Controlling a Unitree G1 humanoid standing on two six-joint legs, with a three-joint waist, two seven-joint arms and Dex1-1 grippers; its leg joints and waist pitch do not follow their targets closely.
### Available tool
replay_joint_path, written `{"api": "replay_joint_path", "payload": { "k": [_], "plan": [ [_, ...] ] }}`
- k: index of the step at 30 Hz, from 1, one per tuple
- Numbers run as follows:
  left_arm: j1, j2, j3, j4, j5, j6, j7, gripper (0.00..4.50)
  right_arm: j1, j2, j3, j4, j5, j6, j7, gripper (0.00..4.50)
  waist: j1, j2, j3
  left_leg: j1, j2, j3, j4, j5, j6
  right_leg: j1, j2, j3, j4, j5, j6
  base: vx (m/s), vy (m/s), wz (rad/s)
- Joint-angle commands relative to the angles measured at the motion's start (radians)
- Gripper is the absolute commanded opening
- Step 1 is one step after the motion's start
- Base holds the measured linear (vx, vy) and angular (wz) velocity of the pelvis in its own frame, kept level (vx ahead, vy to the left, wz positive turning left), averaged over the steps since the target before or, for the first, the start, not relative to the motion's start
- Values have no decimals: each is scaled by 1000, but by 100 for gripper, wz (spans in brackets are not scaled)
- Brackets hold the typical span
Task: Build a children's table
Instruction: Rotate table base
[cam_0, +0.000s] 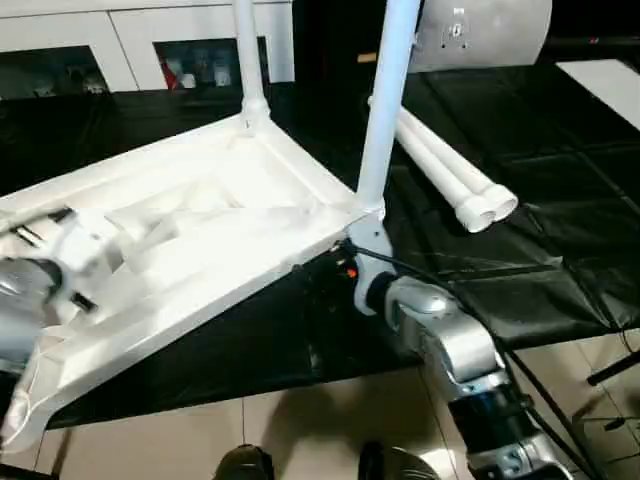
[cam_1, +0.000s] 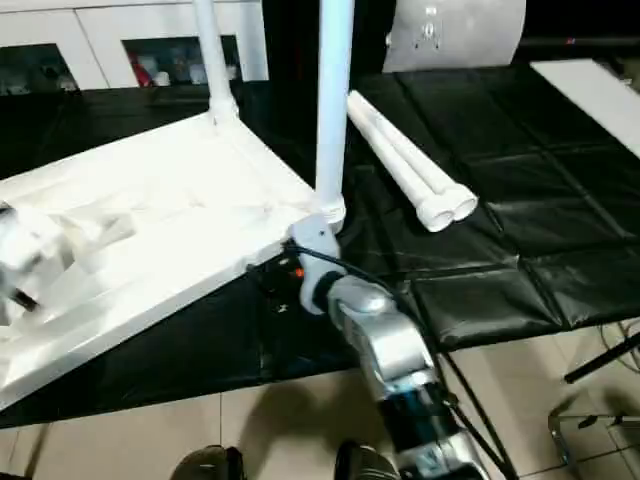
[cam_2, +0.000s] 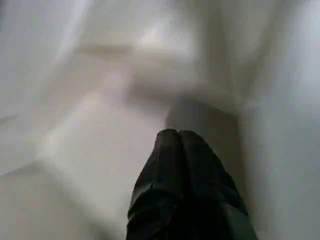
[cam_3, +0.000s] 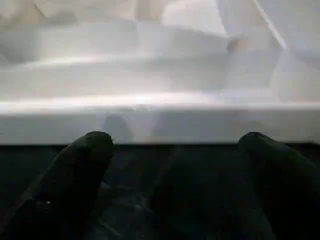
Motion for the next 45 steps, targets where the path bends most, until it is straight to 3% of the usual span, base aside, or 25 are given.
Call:
{"api": "replay_joint_path", "payload": {
  "k": [1, 2, 3, 4, 6, 7, 8, 11, 13, 17, 18, 23, 24, 25, 27, 28, 29, 30, 31, 34, 36, 38, 42, 44, 45],
  "plan": [
    [21, -24, -22, -57, -62, 43, -77, 4, -14, 2, -8, 38, -2, -23, -4, 450, -3, 29, -78, 19, 38, -20, -85, -437, -21, 43, -66, 54, -73, -515, -90, 0, 0, 0],
    [23, -26, -24, -63, -67, 47, -83, 4, -15, 2, -9, 42, -2, -25, -4, 450, -4, 27, -80, 19, 40, -20, -86, -431, -22, 46, -69, 55, -71, -507, -97, 0, 0, 0],
    [30, -41, -28, -106, -107, 81, -124, 4, -25, 6, -16, 70, 0, -33, -7, 450, -2, 29, -79, 22, 38, -17, -84, -423, -17, 42, -66, 55, -73, -505, -100, 0, 0, 0],
    [37, -58, -31, -160, -159, 121, -171, 4, -34, 8, -23, 96, 1, -43, -8, 450, -4, 25, -81, 20, 40, -17, -84, -412, -20, 47, -70, 58, -67, -491, -110, 0, 0, 0],
    [38, -68, -34, -196, -198, 151, -201, 4, -42, 8, -26, 114, 0, -52, -9, 450, 1, 29, -77, 24, 40, -13, -82, -410, -17, 40, -65, 58, -70, -484, -128, 0, 0, 0],
    [39, -72, -37, -219, -224, 170, -221, 4, -46, 8, -28, 125, -1, -58, -9, 450, 1, 29, -79, 19, 40, -16, -85, -406, -19, 47, -62, 55, -63, -473, -128, 0, 0, 0],
    [39, -76, -54, -252, -267, 191, -266, 4, -51, 8, -32, 134, 0, -63, -10, 450, 2, 32, -78, 20, 41, -16, -85, -410, -21, 46, -63, 56, -62, -468, -129, 0, 0, 0],
    [39, -79, -66, -274, -296, 204, -299, 4, -53, 9, -34, 141, 1, -67, -11, 450, -2, 29, -79, 16, 38, -16, -85, -410, -19, 51, -62, 55, -62, -459, -130, 0, 0, 0],
    [3, -138, -65, -301, -360, 233, -331, 4, -64, 12, -43, 166, 2, -86, -10, 450, -8, 31, -78, 14, 35, -15, -83, -399, -16, 54, -62, 53, -63, -474, -126, 0, 0, 0],
    [-53, -205, -55, -307, -405, 267, -332, 4, -77, 14, -54, 183, 2, -108, -11, 450, -8, 26, -80, 16, 33, -13, -80, -381, -7, 54, -60, 50, -70, -492, -117, 0, 0, 0],
    [-76, -228, -59, -304, -414, 275, -329, 4, -85, 13, -62, 192, 0, -120, -12, 450, -10, 30, -79, 15, 33, -13, -80, -384, -7, 54, -58, 50, -70, -485, -115, 0, 0, 0],
    [-133, -289, -55, -286, -458, 310, -316, 4, -103, 12, -93, 206, -2, -142, -23, 450, -7, 25, -86, 9, 31, -11, -76, -331, 5, 60, -57, 50, -60, -425, -136, 0, 0, 0],
    [-141, -297, -58, -275, -453, 303, -309, 4, -106, 10, -97, 210, -4, -147, -27, 450, -5, 41, -88, 8, 32, -11, -75, -309, 5, 61, -57, 51, -54, -389, -146, 0, 0, 0],
    [-147, -303, -61, -266, -449, 298, -304, 4, -109, 8, -101, 212, -5, -152, -31, 450, -11, 29, -89, 8, 31, -8, -73, -300, 11, 60, -53, 51, -56, -361, -155, 0, 0, 0],
    [-166, -322, -64, -233, -428, 278, -281, 4, -117, 4, -113, 223, -8, -167, -38, 450, -7, 33, -92, 4, 30, -7, -71, -252, 19, 65, -54, 53, -46, -308, -175, 0, 0, 0],
    [-195, -345, -61, -152, -373, 222, -212, 4, -127, -5, -128, 232, -12, -190, -51, 450, -9, 33, -86, 4, 25, -2, -70, -263, 29, 61, -47, 50, -57, -327, -170, 0, 0, 0],
    [-212, -355, -58, -103, -341, 188, -169, 4, -133, -9, -138, 236, -17, -204, -57, 450, -7, 33, -89, 8, 26, -3, -68, -270, 26, 64, -51, 50, -55, -338, -169, 0, 0, 0],
    [-245, -367, -54, -1, -265, 124, -46, 4, -142, -23, -151, 233, -24, -220, -63, 450, -6, 32, -82, 8, 22, -2, -69, -293, 32, 61, -45, 45, -64, -390, -146, 0, 0, 0],
    [-252, -366, -53, 25, -251, 107, -17, 4, -143, -31, -151, 227, -32, -224, -61, 450, -5, 30, -84, 13, 23, -5, -69, -311, 28, 64, -51, 43, -69, -446, -115, 0, 0, 0],
    [-256, -372, -38, 49, -243, 62, 32, 4, -137, -65, -145, 173, -47, -227, -37, 450, -8, 27, -82, 5, 22, -9, -72, -312, 26, 68, -53, 37, -76, -507, -70, 0, 0, 0],
    [-231, -383, -11, -12, -277, 36, 8, 4, -113, -110, -138, 75, -43, -215, 22, 450, -8, 26, -83, 5, 27, -8, -70, -282, 38, 63, -54, 41, -76, -480, -80, 0, 0, 0],
    [-224, -384, -7, -30, -286, 34, -4, 4, -107, -118, -136, 57, -39, -211, 34, 450, -4, 29, -88, 3, 36, -8, -70, -246, 46, 62, -54, 46, -62, -402, -116, 0, 0, 0],
    [-139, -328, -32, -191, -356, -8, -174, 4, -33, -226, -105, -143, 50, -143, 219, 450, 7, 28, -91, 3, 41, -7, -70, -232, 64, 69, -56, 51, -48, -314, -161, 0, 0, 0],
    [-109, -293, -51, -246, -387, -12, -237, 4, -10, -268, -94, -198, 72, -121, 272, 450, 5, 30, -86, 3, 41, -3, -72, -246, 72, 63, -51, 52, -48, -315, -172, 0, 0, 0],
    [-87, -262, -66, -288, -410, -6, -285, 4, 10, -306, -83, -240, 86, -104, 316, 450, 6, 27, -83, 4, 39, -3, -73, -273, 66, 65, -53, 51, -52, -357, -168, 0, 0, 0]
  ]
}}
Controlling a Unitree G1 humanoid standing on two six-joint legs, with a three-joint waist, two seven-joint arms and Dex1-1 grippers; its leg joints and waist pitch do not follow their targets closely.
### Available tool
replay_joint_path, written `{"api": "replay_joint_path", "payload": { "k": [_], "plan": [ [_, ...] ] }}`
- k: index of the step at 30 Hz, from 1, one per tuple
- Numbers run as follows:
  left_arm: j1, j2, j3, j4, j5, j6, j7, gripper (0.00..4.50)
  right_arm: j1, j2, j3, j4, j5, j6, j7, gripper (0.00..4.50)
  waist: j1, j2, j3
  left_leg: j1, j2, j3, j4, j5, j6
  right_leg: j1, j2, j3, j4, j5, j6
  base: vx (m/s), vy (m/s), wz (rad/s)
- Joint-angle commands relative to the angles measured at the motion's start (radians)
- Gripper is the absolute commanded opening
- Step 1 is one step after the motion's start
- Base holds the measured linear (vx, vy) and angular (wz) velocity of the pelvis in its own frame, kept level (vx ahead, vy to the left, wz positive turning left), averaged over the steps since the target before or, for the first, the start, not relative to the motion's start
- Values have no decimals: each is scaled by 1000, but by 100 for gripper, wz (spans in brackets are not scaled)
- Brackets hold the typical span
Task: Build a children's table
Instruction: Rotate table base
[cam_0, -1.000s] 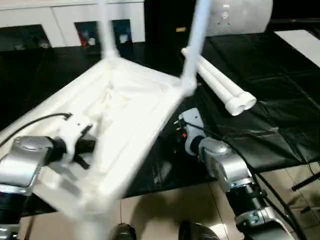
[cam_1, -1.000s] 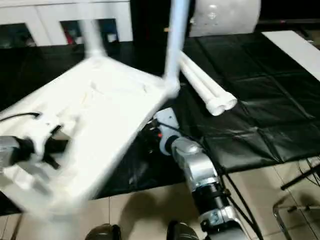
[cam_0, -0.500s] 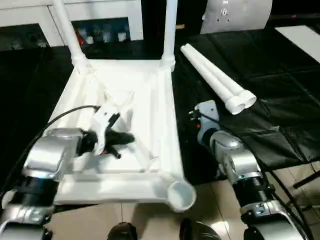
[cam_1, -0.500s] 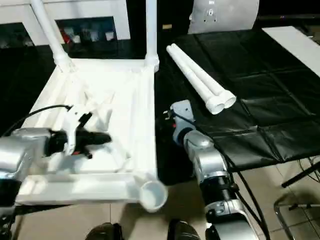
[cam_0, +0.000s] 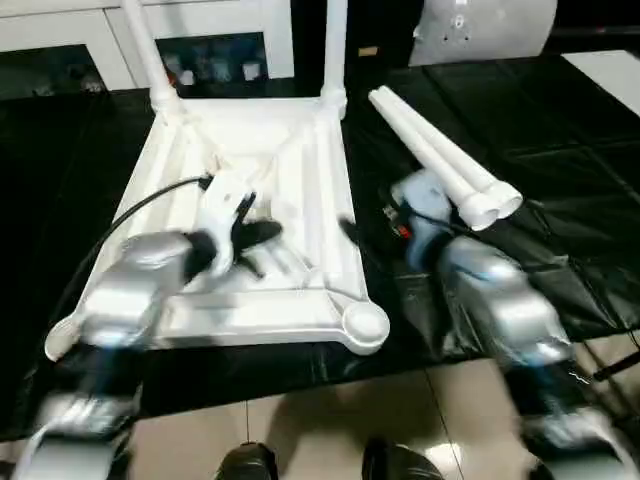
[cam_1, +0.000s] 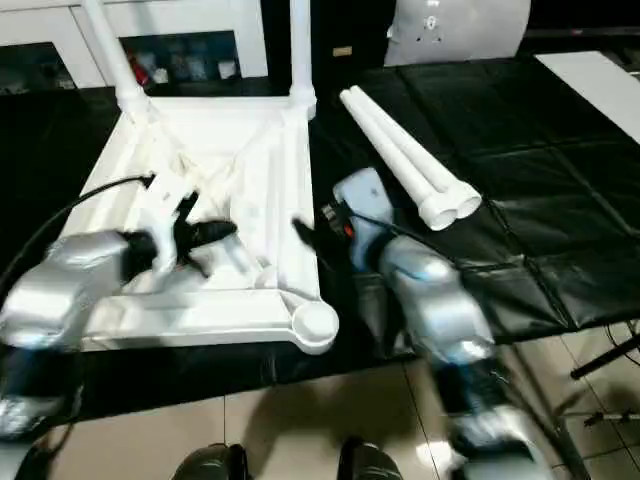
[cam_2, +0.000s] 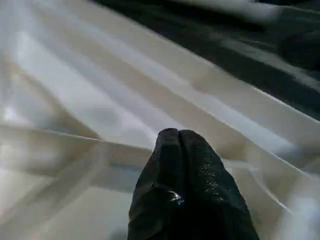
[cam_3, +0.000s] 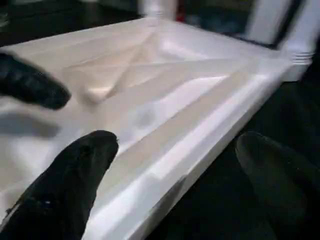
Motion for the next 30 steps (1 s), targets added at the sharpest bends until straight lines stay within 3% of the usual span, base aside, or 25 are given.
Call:
{"api": "replay_joint_path", "payload": {
  "k": [1, 2, 6, 8, 11, 14, 15, 16, 17, 18, 19, 20, 21, 22, 23, 24, 25, 26, 27, 28, 29, 30],
  "plan": [
    [51, 82, -55, -135, -71, 15, -147, 4, 50, -93, 35, -137, 52, 56, 134, 450, 5, 12, -89, 8, 38, -6, -72, -279, 61, 71, -57, 53, -55, -375, -162, 0, 0, 0],
    [65, 105, -71, -161, -82, 26, -181, 4, 63, -118, 38, -164, 61, 70, 160, 450, 6, 13, -83, 10, 44, -7, -77, -299, 57, 68, -56, 57, -57, -406, -147, 0, 0, 0],
    [95, 158, -128, -213, -83, 58, -251, 4, 102, -197, 38, -247, 100, 121, 239, 450, 0, 10, -73, 19, 32, -6, -74, -362, 43, 60, -57, 49, -85, -592, -81, 0, 0, 0],
    [99, 182, -189, -199, -32, 44, -262, 4, 132, -275, 46, -322, 134, 178, 298, 450, -1, 11, -70, 22, 30, -9, -74, -379, 39, 57, -52, 45, -95, -641, -46, 0, 0, 0],
    [71, 167, -222, -129, 41, 21, -195, 4, 142, -305, 48, -358, 147, 205, 312, 450, -6, 9, -67, 26, 17, -10, -68, -395, 34, 52, -47, 31, -115, -723, 15, 0, 0, 0],
    [25, 135, -242, -38, 115, 4, -88, 4, 149, -321, 46, -386, 157, 223, 314, 450, -13, 12, -68, 32, 11, -14, -57, -406, 30, 53, -43, 4, -140, -770, 63, 0, 0, 0],
    [22, 134, -243, -34, 118, 4, -84, 4, 150, -321, 46, -387, 158, 224, 314, 450, -18, 20, -67, 38, 17, -18, -58, -428, 33, 58, -45, -11, -148, -755, 61, 0, 0, 0],
    [-1, 117, -257, 12, 148, 2, -39, 4, 155, -326, 43, -406, 164, 240, 315, 450, -28, 30, -64, 34, 35, -28, -71, -482, 35, 74, -42, -30, -147, -704, 54, 0, 0, 0],
    [-12, 100, -258, 34, 152, 9, -15, 4, 158, -329, 42, -417, 167, 249, 311, 450, -30, 34, -65, 30, 46, -34, -78, -524, 31, 83, -40, -35, -140, -671, 52, 0, 0, 0],
    [-18, 89, -258, 46, 152, 13, 0, 4, 159, -331, 43, -423, 169, 254, 308, 450, -31, 43, -63, 36, 77, -46, -102, -643, 22, 91, -36, -30, -109, -583, 30, 0, 0, 0],
    [-21, 83, -257, 52, 154, 14, 9, 4, 160, -331, 42, -424, 170, 254, 307, 450, -32, 45, -60, 26, 94, -57, -119, -701, 14, 101, -35, -18, -74, -524, 14, 0, 0, 0],
    [-33, 58, -252, 76, 161, 13, 43, 4, 161, -331, 40, -427, 171, 256, 301, 450, -21, 55, -54, 15, 112, -62, -150, -797, -9, 106, -39, 14, -10, -448, -17, -56, -8, 3],
    [-38, 45, -250, 87, 164, 11, 56, 4, 163, -331, 39, -429, 170, 255, 297, 450, -18, 36, -39, 19, 96, -50, -156, -840, -22, 89, -34, 29, -9, -524, -15, 0, 0, 0],
    [-51, 10, -237, 113, 167, 2, 95, 4, 165, -328, 34, -428, 164, 251, 285, 450, -18, 8, -38, 104, 8, -7, -45, -673, -23, 3, -43, -4, -156, -868, 62, 0, 0, 0],
    [-55, -1, -231, 120, 167, -2, 108, 4, 166, -326, 32, -427, 162, 249, 281, 450, -35, -7, -27, 151, -42, 14, 46, -525, -11, -49, -51, -59, -234, -1020, 102, 0, 0, 0],
    [-64, -31, -212, 133, 157, -5, 133, 4, 167, -321, 26, -423, 156, 243, 268, 450, -51, 1, -39, 104, -42, 12, 71, -385, 18, 13, -58, -132, -257, -1044, 185, -29, -2, -23],
    [-84, -96, -169, 164, 136, -41, 196, 4, 167, -300, 5, -405, 137, 224, 225, 450, -52, 36, -47, 114, -15, 7, 54, -418, 28, 27, -38, -177, -273, -956, 207, -29, -2, -23],
    [-89, -120, -151, 167, 120, -55, 211, 4, 166, -285, -8, -394, 126, 217, 196, 450, -9, 81, -60, -101, 104, -71, -85, -665, -7, 227, -66, -59, 173, -455, 105, 283, 124, -28],
    [-89, -120, -151, 167, 120, -55, 211, 4, 166, -285, -8, -394, 126, 217, 196, 450, 47, 82, -75, -36, 109, -54, -147, -681, 10, 126, -30, 49, 149, -290, 28, 326, 45, -15],
    [-90, -140, -131, 165, 105, -86, 232, 4, 168, -272, -19, -388, 114, 209, 165, 450, -21, 21, -67, 24, 31, -56, -47, -570, -21, 78, -88, 85, 27, -634, -14, 326, 45, -15],
    [-73, -180, -68, 118, 69, -119, 297, 4, 179, -230, -53, -387, 102, 213, 85, 450, -1, 14, -72, -14, -3, -44, -12, -432, -47, 90, -123, 74, -37, -867, 21, 0, 0, 0],
    [-73, -180, -68, 118, 69, -119, 297, 4, 179, -230, -53, -387, 102, 213, 85, 450, 11, -14, -71, -28, 0, -37, -2, -232, -26, 76, -121, 89, -56, -922, 41, -27, 4, -20]
  ]
}}
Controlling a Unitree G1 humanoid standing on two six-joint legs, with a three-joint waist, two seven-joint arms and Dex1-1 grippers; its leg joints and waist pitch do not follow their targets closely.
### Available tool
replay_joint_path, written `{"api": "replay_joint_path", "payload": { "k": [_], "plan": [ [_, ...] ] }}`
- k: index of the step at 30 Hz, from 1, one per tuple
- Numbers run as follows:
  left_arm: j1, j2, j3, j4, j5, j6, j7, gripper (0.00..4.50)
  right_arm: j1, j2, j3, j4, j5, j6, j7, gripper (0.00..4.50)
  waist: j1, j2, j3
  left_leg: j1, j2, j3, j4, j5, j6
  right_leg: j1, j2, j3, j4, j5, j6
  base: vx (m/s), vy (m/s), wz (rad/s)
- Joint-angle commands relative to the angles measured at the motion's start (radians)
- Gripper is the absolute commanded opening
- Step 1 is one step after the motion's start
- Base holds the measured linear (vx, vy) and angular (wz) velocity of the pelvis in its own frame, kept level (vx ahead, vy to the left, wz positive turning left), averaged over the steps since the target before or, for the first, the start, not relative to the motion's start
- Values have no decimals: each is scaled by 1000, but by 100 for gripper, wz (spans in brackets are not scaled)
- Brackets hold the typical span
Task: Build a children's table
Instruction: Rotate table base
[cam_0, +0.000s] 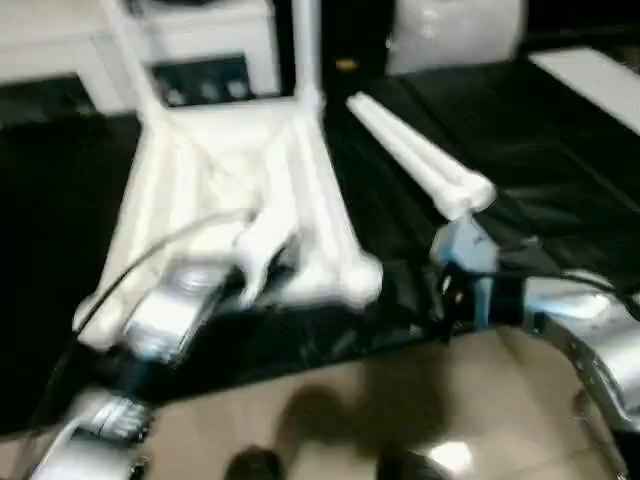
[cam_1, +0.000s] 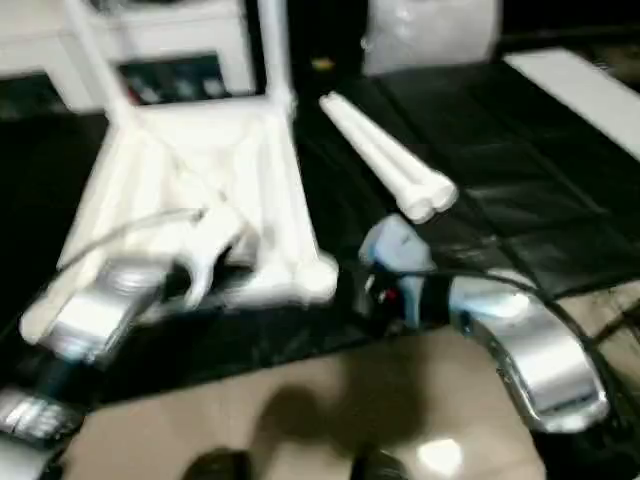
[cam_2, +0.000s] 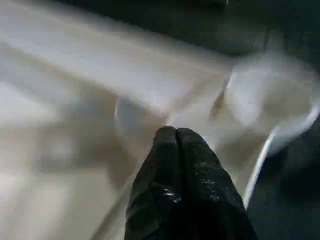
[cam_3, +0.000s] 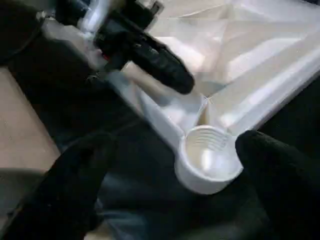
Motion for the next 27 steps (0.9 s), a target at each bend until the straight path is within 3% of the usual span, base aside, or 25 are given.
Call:
{"api": "replay_joint_path", "payload": {
  "k": [1, 2, 3, 4, 5, 6, 7, 9, 11, 12, 13, 14, 15, 16, 17, 18, 19, 20, 21, 22, 23, 24, 25, 26, 27],
  "plan": [
    [10, -16, 90, -84, -51, -21, 75, 4, 10, 26, -51, -11, -11, 12, -87, 450, 20, -37, -78, -22, -7, 5, -60, -121, 7, 41, -72, 59, -177, -700, -26, -27, 4, -20],
    [29, -35, 123, -129, -76, -13, 95, 4, 16, 52, -69, -19, -8, 26, -124, 450, 19, -28, -88, -25, 0, 14, -75, 6, 14, 40, -40, 53, -153, -437, -75, 0, 0, 0],
    [73, -63, 162, -216, -105, 15, 122, 4, 28, 100, -96, -38, 6, 46, -180, 450, 15, -17, -107, -26, 4, 17, -79, 98, 34, 46, -23, 42, -126, -167, -144, 0, 0, 0],
    [116, -89, 197, -295, -122, 42, 153, 33, 42, 142, -117, -57, 17, 66, -231, 450, 6, -8, -100, -33, 1, 22, -81, 77, 46, 31, -3, 41, -121, -40, -202, 0, 0, 0],
    [176, -125, 239, -381, -108, 83, 223, 33, 66, 190, -128, -91, 21, 100, -290, 450, -1, -19, -107, -29, 5, 25, -78, 82, 48, 35, 1, 44, -113, 32, -224, 74, 4, -7],
    [223, -142, 259, -437, -106, 106, 248, 33, 86, 225, -128, -110, 11, 115, -332, 450, -4, -19, -110, -24, 8, 27, -78, 118, 80, 36, 6, 41, -110, 139, -255, 81, 2, -6],
    [225, -143, 260, -439, -106, 107, 249, 42, 87, 227, -128, -111, 11, 115, -334, 450, -4, -13, -112, -24, 6, 29, -75, 133, 106, 35, 9, 43, -108, 187, -268, 81, 2, -6],
    [300, -168, 277, -521, -85, 105, 292, 59, 122, 280, -122, -138, -21, 122, -404, 450, -2, -19, -119, -20, 13, 31, -75, 131, 121, 39, 5, 46, -105, 200, -276, 0, 0, 0],
    [376, -191, 285, -593, -59, 85, 344, 78, 151, 310, -99, -151, -65, 108, -457, 450, -1, -18, -111, -15, 19, 36, -80, 101, 125, 28, 9, 45, -119, 162, -269, 0, 0, 0],
    [407, -197, 285, -621, -43, 72, 365, 78, 161, 317, -87, -152, -79, 100, -471, 450, 0, -27, -106, -15, 24, 36, -89, 32, 109, 30, 7, 46, -124, 92, -257, 0, 0, 0],
    [480, -208, 281, -697, -16, 71, 416, 78, 177, 349, -73, -153, -96, 100, -517, 450, 4, -39, -92, -41, 11, 20, -104, -29, 120, 45, -2, 22, -133, 22, -233, 0, 0, 0],
    [481, -208, 281, -699, -15, 72, 417, 78, 177, 350, -73, -153, -96, 101, -519, 450, -3, -27, -88, -41, 12, 15, -112, -73, 124, 46, -1, 13, -136, -34, -218, 0, 0, 0],
    [513, -218, 274, -741, -9, 98, 438, 78, 179, 377, -73, -150, -96, 106, -546, 450, -1, -37, -75, -66, -8, -9, -120, -147, 139, 61, -12, -17, -151, -157, -183, -33, -3, 25],
    [522, -225, 269, -755, -4, 110, 447, 78, 179, 385, -71, -146, -96, 101, -552, 450, -13, -20, -74, -53, -3, -39, -127, -226, 106, 60, 1, -37, -152, -223, -167, -33, -3, 25],
    [525, -225, 263, -761, 6, 112, 453, 78, 179, 388, -67, -143, -96, 97, -552, 450, -16, -10, -70, -49, 5, -58, -135, -279, 79, 60, 11, -43, -145, -232, -168, -28, -31, 46],
    [525, -225, 262, -762, 6, 114, 453, 78, 179, 389, -67, -143, -96, 97, -553, 450, -24, 5, -69, -20, 32, -117, -161, -409, 46, 52, 43, -43, -120, -199, -195, 1, -76, 53],
    [532, -230, 256, -780, 12, 136, 470, 78, 181, 400, -64, -144, -88, 100, -562, 450, -45, 19, -75, 52, 127, -151, -178, -491, 21, 3, 63, -7, -71, -138, -234, 1, -76, 53],
    [538, -232, 256, -789, 17, 148, 483, 78, 182, 406, -61, -146, -86, 106, -569, 450, -35, 19, -59, 41, 155, -159, -201, -561, -2, -2, 61, 0, -35, -118, -223, 13, -106, 36],
    [545, -229, 253, -795, 19, 162, 487, 78, 184, 408, -56, -147, -88, 111, -570, 450, -29, 10, -56, 33, 177, -149, -241, -634, -20, -10, 70, 14, 13, -85, -198, -3, -152, 18],
    [545, -229, 253, -795, 19, 162, 487, 78, 184, 408, -56, -147, -88, 111, -570, 450, -15, -2, -53, 25, 178, -124, -258, -673, 3, -11, 66, 32, 38, -95, -162, -3, -152, 18],
    [560, -221, 247, -807, 29, 175, 491, 78, 194, 399, -41, -151, -100, 114, -569, 450, -11, -12, -52, 22, 163, -110, -250, -670, 27, -8, 57, 49, 29, -100, -159, -8, -227, 15],
    [564, -219, 246, -812, 30, 185, 491, 78, 198, 394, -36, -151, -105, 114, -569, 450, -5, -46, -57, 25, 92, -65, -194, -565, 74, -5, 30, 94, -66, -172, -215, -56, -273, 14],
    [569, -206, 237, -812, 41, 189, 489, 78, 200, 392, -36, -150, -106, 115, -569, 450, 26, -87, -50, 41, -83, 49, 105, -312, 105, -52, -23, 102, -246, -570, -276, -56, -273, 14],
    [571, -204, 233, -814, 44, 188, 488, 78, 202, 394, -36, -150, -105, 116, -569, 450, 38, -106, -61, -7, -79, 42, 121, -197, 140, -6, -26, 140, -236, -665, -229, -18, -237, -8],
    [584, -199, 222, -826, 51, 184, 494, 78, 211, 401, -38, -151, -102, 115, -573, 450, 63, -107, -54, -68, -67, 6, 76, -56, 121, 56, -50, 180, -184, -558, -35, 14, -186, -7]
  ]
}}
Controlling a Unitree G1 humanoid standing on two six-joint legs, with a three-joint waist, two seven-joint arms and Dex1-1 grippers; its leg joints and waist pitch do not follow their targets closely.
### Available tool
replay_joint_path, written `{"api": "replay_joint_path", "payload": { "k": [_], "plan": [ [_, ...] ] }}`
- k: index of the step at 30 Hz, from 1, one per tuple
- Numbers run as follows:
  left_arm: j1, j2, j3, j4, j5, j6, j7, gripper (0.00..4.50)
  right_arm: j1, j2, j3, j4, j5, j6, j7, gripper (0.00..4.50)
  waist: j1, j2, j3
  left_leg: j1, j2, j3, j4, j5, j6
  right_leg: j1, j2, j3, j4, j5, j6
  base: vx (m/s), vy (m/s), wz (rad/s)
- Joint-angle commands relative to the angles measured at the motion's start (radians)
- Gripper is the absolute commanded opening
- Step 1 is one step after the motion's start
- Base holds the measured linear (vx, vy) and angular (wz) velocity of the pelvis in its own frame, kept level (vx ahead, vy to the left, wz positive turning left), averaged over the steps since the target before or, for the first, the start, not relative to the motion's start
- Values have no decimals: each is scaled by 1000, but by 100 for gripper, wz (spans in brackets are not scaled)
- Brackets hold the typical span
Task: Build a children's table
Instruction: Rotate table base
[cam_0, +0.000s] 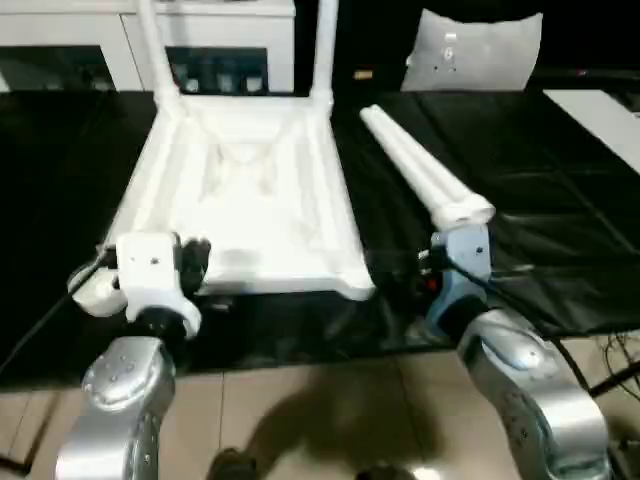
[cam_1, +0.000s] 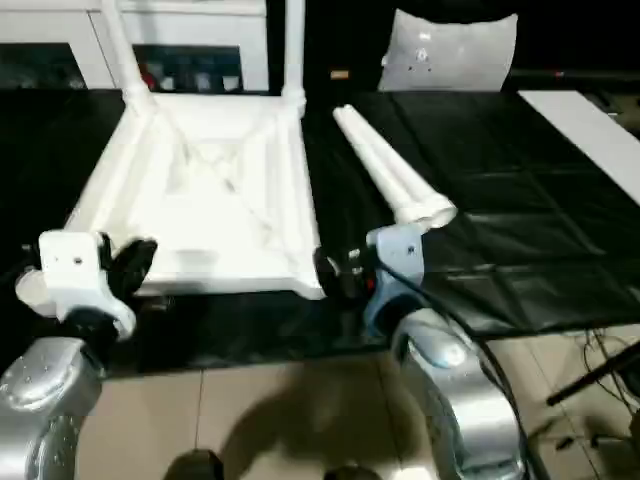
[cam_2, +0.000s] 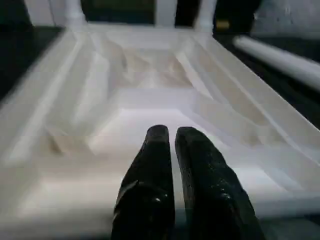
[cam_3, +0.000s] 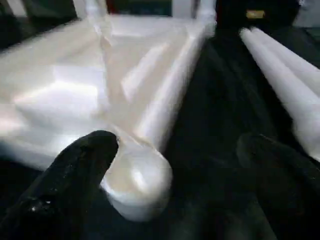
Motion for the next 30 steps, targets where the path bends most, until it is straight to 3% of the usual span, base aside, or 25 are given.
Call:
{"api": "replay_joint_path", "payload": {
  "k": [1, 2, 3, 4, 5, 6, 7, 8, 9, 10, 12, 13, 14, 15, 16, 18, 20, 21, 23, 27, 29, 30],
  "plan": [
    [2, 1, -5, -43, -1, 1, 12, 78, 8, 19, -10, -15, 2, 13, -18, 450, 28, -24, -43, -12, -50, 8, -76, -43, 27, 52, -147, 151, -197, -442, 245, 14, -186, -7],
    [3, -2, -3, -45, -5, -1, 12, 78, 9, 21, -12, -15, 2, 13, -20, 450, 18, -26, -43, -5, -45, 0, -98, -47, 34, 60, -144, 137, -197, -394, 276, -31, -153, 9],
    [11, 8, -12, -45, 7, -5, 13, 78, 20, 25, -14, -10, 8, 0, -16, 450, 19, 7, -58, 23, -11, -15, -139, -52, 54, 63, -145, 106, -211, -271, 232, -44, -116, -5],
    [19, 15, -23, -41, 10, -16, 5, 78, 26, 24, -10, -5, 7, -19, -12, 450, 9, 19, -60, 19, -9, -27, -153, -95, 64, 61, -114, 76, -212, -310, 238, -44, -116, -5],
    [23, 17, -29, -38, 10, -22, 2, 78, 29, 24, -6, -3, 6, -30, -8, 450, 11, 26, -60, 39, 8, -26, -160, -120, 57, 45, -113, 71, -223, -330, 214, -47, -98, 1],
    [27, 13, -33, -33, 9, -27, 4, 78, 32, 23, -2, 2, 6, -42, -4, 450, 1, 23, -60, 50, 21, -19, -169, -142, 58, 48, -111, 56, -235, -335, 169, -18, -57, 8],
    [34, 16, -40, -27, 4, -42, -7, 78, 38, 26, 4, 8, 11, -65, 4, 450, 1, 24, -56, 44, 29, -14, -180, -148, 49, 54, -113, 45, -238, -337, 135, -18, -57, 8],
    [39, 24, -49, -22, 13, -53, -12, 78, 44, 29, 4, 11, 19, -81, 13, 450, 5, 27, -66, 51, 33, -12, -180, -151, 48, 56, -118, 43, -242, -341, 125, 0, 0, 0],
    [43, 33, -56, -19, 28, -66, -11, 78, 49, 27, 4, 13, 26, -92, 20, 450, 4, 29, -62, 64, 36, -2, -182, -168, 45, 47, -124, 41, -253, -370, 105, 0, 0, 0],
    [49, 27, -46, -17, 31, -81, -3, 78, 53, 18, 11, 17, 22, -103, 25, 450, 3, 27, -62, 55, 36, 4, -187, -154, 38, 60, -124, 35, -250, -355, 91, 0, 0, 0],
    [60, 21, -31, -15, 34, -83, 16, 78, 59, 6, 20, 23, 16, -123, 38, 450, 1, 37, -69, 61, 52, 0, -193, -182, 30, 58, -127, 31, -245, -352, 78, 0, 0, 0],
    [64, 27, -30, -12, 34, -95, 14, 78, 62, 4, 22, 26, 11, -133, 43, 450, -2, 43, -68, 68, 62, -4, -197, -211, 25, 56, -133, 35, -244, -329, 53, 0, 0, 0],
    [68, 31, -30, -13, 23, -100, 3, 78, 63, 4, 21, 26, 11, -136, 45, 450, -3, 42, -69, 65, 67, -8, -202, -213, 23, 61, -135, 36, -238, -301, 39, 50, 59, 3],
    [73, 34, -30, -12, 18, -118, -1, 78, 60, 3, 20, 23, 15, -143, 50, 450, -3, 48, -73, 62, 70, -12, -204, -208, 22, 66, -139, 37, -232, -266, 24, 45, 60, 0],
    [76, 35, -30, -11, 15, -132, -4, 78, 58, 3, 18, 20, 18, -147, 53, 450, -5, 50, -88, 57, 79, -15, -202, -145, 33, 73, -142, 41, -211, -115, -19, 45, 60, 0],
    [109, 78, -64, -5, 39, -170, -33, 78, 73, -30, 32, 10, -4, -176, 69, 450, -4, 59, -93, 54, 78, -14, -195, -85, 43, 72, -144, 44, -196, 13, -48, 0, 0, 0],
    [113, 69, -59, -3, 33, -192, -30, 78, 79, -26, 23, 7, 1, -179, 65, 450, -7, 51, -92, 49, 72, -8, -193, -64, 59, 76, -147, 44, -192, 67, -62, 0, 0, 0],
    [116, 60, -61, -6, 26, -201, -32, 78, 87, -27, 18, 0, 2, -177, 59, 450, -10, 47, -91, 49, 70, -5, -193, -66, 61, 76, -147, 44, -193, 63, -66, 0, 0, 0],
    [123, 53, -68, -10, 20, -217, -35, 78, 101, -29, 16, -13, 7, -175, 58, 450, -5, 51, -89, 49, 68, -1, -195, -91, 67, 78, -154, 42, -202, -21, -71, 0, 0, 0],
    [121, 36, -68, -4, -4, -204, -34, 78, 115, -23, 10, -25, 3, -147, 38, 450, -12, 51, -82, 52, 71, 1, -201, -140, 52, 72, -150, 44, -210, -127, -58, 0, 0, 0],
    [116, 54, -74, -2, 16, -222, -24, 78, 117, -24, 12, -25, 5, -154, 35, 450, -12, 50, -77, 55, 64, 5, -201, -171, 44, 68, -152, 46, -222, -204, -47, 0, 0, 0],
    [112, 84, -88, 6, 53, -252, -22, 78, 119, -30, 15, -22, 2, -165, 37, 450, -14, 44, -76, 54, 59, 7, -201, -179, 44, 68, -149, 46, -228, -247, -29, 0, 0, 0]
  ]
}}
